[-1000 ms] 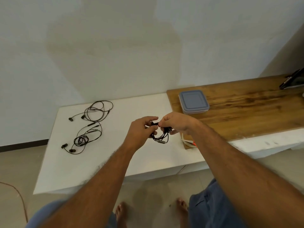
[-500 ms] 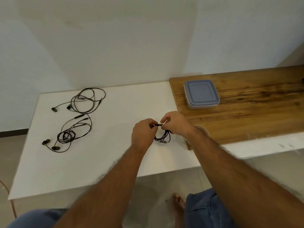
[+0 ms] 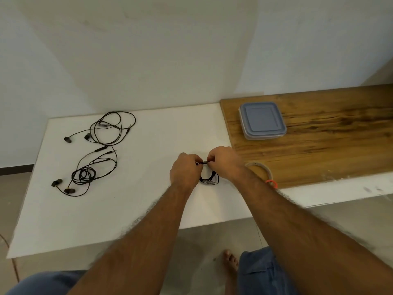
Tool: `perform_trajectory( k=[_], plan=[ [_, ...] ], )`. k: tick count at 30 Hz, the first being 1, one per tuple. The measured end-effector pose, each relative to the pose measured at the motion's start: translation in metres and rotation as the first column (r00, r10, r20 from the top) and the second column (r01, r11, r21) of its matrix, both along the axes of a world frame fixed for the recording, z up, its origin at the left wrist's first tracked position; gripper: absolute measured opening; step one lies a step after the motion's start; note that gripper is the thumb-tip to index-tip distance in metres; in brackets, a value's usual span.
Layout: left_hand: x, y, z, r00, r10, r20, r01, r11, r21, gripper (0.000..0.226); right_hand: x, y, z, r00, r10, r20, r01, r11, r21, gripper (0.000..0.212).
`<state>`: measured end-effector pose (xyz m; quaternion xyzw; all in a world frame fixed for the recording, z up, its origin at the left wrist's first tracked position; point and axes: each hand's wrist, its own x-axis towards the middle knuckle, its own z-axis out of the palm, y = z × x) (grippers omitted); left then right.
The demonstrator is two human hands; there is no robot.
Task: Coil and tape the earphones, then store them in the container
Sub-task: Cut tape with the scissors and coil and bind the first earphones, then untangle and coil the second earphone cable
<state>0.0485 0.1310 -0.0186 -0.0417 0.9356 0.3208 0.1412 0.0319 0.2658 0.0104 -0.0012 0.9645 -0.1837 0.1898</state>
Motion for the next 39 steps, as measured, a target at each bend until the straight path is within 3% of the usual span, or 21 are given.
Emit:
perform_trajectory(
  k=[14, 23, 39],
  plan=[
    [0.004, -0.025, 0.025, 0.987, 0.061, -0.146, -0.058, 0.998, 0.025, 0.031, 0.009, 0.019, 0.017, 0.955, -0.218, -0.202, 0.173, 0.961, -0.217, 0.022],
    [0.055, -0.055, 0.047, 0.991, 0.042, -0.128, -0.041, 0.999, 0.005, 0.032, 0.047, -0.027, 0.043, 0.96, -0.201, -0.193, 0.138, 0.945, -0.297, 0.016],
    [0.106, -0.195, 0.08, 0.957, 0.217, -0.191, -0.229, 0.973, -0.041, 0.035, 0.098, -0.146, 0.083, 0.981, -0.025, -0.193, -0.052, 0.923, -0.381, 0.017]
  ],
)
